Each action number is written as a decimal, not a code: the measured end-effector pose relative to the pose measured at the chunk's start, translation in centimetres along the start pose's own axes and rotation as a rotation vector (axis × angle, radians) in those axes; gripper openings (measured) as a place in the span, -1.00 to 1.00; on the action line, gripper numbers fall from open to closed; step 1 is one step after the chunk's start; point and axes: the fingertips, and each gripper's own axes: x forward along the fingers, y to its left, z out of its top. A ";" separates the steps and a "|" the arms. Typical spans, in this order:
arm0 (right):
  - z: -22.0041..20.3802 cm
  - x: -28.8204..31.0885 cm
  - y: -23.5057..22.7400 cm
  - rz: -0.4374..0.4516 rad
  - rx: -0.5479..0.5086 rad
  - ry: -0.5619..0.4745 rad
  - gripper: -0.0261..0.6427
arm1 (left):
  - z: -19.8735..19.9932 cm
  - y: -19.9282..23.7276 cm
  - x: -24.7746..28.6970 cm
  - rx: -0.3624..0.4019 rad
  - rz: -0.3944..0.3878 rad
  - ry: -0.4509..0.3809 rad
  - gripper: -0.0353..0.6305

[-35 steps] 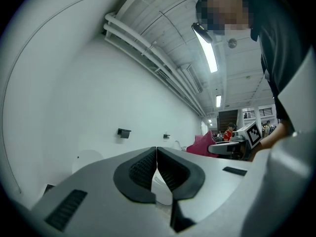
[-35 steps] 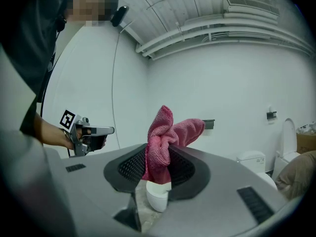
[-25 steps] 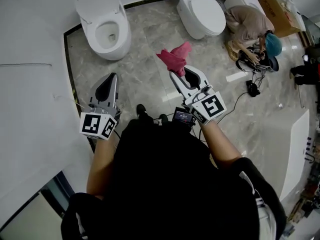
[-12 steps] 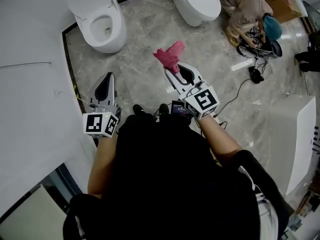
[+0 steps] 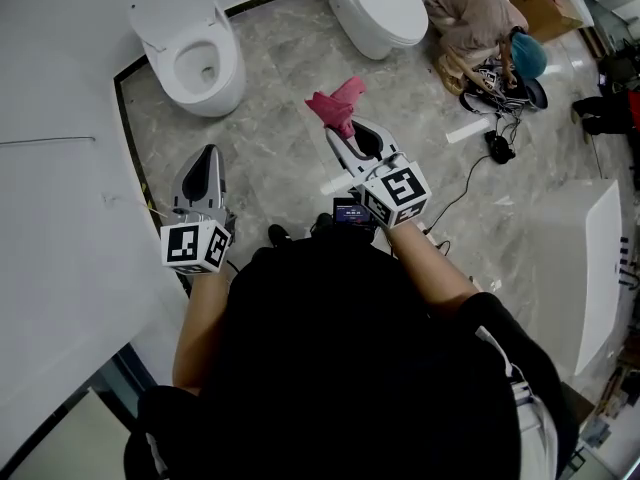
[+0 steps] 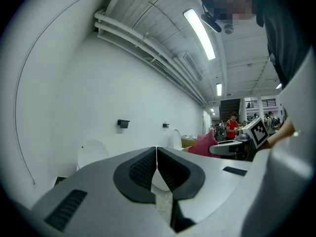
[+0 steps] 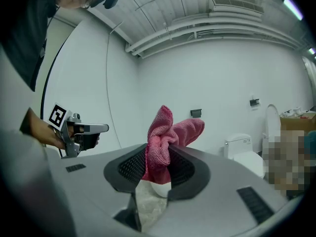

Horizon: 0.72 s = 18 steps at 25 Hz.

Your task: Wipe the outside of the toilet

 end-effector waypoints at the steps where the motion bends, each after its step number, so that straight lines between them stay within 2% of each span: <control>1: 0.2 -0.2 0.2 -0.001 0.000 -0.003 -0.55 | 0.4 -0.2 -0.3 0.005 -0.004 -0.002 -0.84; 5: 1.1 -1.0 1.4 0.019 -0.022 -0.007 -0.55 | 1.3 -0.8 -1.6 0.004 0.004 -0.014 -0.84; 14: -0.8 -1.1 3.1 0.028 -0.023 0.001 -0.55 | -0.5 -0.6 -3.8 -0.024 -0.017 -0.025 -0.84; 18: 0.8 -0.6 2.5 0.044 -0.014 0.001 -0.55 | 0.8 -1.0 -2.8 -0.031 -0.026 -0.005 -0.84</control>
